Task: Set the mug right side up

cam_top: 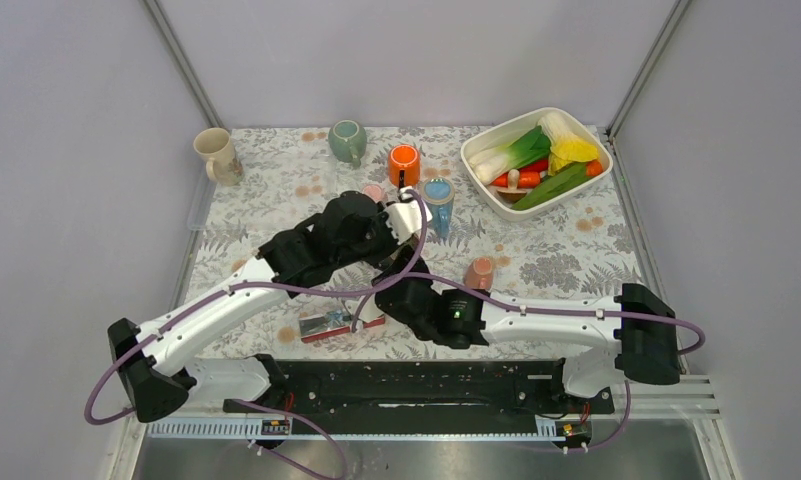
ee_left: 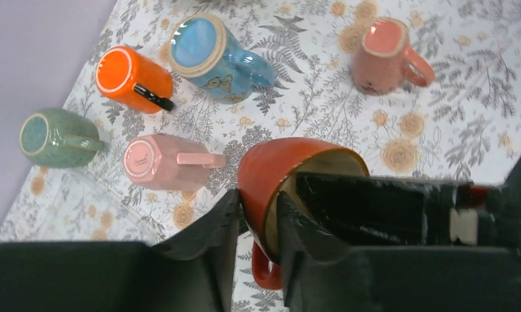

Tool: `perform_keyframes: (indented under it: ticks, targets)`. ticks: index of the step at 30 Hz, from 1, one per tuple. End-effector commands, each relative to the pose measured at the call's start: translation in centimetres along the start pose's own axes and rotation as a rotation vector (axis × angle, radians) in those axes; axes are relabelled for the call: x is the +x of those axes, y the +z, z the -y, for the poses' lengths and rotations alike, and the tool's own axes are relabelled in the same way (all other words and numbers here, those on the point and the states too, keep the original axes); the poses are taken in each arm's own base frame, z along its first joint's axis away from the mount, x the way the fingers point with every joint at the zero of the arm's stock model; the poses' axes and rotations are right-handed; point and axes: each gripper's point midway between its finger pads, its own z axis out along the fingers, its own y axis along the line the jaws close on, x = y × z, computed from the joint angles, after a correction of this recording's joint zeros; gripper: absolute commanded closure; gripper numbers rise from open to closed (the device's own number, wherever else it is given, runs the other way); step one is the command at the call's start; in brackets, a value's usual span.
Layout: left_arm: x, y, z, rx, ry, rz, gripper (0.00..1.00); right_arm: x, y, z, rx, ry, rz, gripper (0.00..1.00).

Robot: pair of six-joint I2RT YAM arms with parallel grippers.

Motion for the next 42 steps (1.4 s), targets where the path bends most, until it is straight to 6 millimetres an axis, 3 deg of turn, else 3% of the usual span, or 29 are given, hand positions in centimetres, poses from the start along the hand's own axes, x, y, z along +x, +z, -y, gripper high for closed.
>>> perform_keyframes:
  ticks: [1, 2, 5, 6, 8, 9, 11, 12, 18, 23, 25, 36, 42]
  targets:
    - [0.2, 0.4, -5.2, -0.271, 0.047, 0.012, 0.91, -0.9, -1.8, 4.3, 0.096, 0.058, 0.022, 1.00]
    - [0.2, 0.3, -5.1, -0.268, 0.046, 0.024, 1.00, -1.1, -1.8, 4.4, 0.098, 0.074, 0.028, 1.00]
    - [0.2, 0.3, -5.0, -0.256, 0.052, 0.031, 1.00, -1.2, -1.9, 4.6, 0.104, 0.142, 0.035, 1.00]
    - [0.6, 0.5, -5.1, -0.259, 0.056, 0.022, 1.00, -1.2, -1.9, 4.7, 0.114, 0.172, 0.034, 0.95]
    - [0.9, 0.5, -5.8, -0.277, 0.053, 0.022, 1.00, -0.9, -1.9, 4.9, 0.147, 0.219, 0.015, 0.51]
    - [1.1, 0.5, -6.3, -0.282, 0.045, 0.021, 1.00, -0.7, -1.8, 4.9, 0.160, 0.227, 0.003, 0.35]
    - [1.5, 0.6, -7.4, -0.292, 0.017, 0.015, 1.00, -0.4, -1.7, 4.6, 0.181, 0.233, -0.022, 0.09]
    - [1.9, 0.6, -8.1, -0.299, -0.002, 0.011, 1.00, -0.3, -1.6, 4.6, 0.194, 0.244, -0.031, 0.02]
    - [6.6, 1.3, -13.2, -0.346, -0.147, -0.047, 1.00, -0.7, -2.0, 3.7, 0.218, 0.307, 0.005, 0.01]
    - [14.1, 0.9, -19.8, -0.450, -0.298, -0.162, 1.00, -1.9, -2.9, 2.6, 0.181, 0.364, 0.067, 0.00]
    - [17.6, -0.3, -23.2, -0.513, -0.364, -0.201, 1.00, -1.9, -3.1, 1.8, 0.140, 0.410, 0.082, 0.01]
    - [32.6, -5.7, -36.4, -0.640, -0.709, -0.336, 1.00, -1.8, -4.0, -1.5, 0.020, 0.684, 0.127, 0.01]
    - [37.3, -7.6, -40.8, -0.712, -0.763, -0.368, 1.00, -2.0, -3.8, -2.3, -0.003, 0.702, 0.106, 0.01]
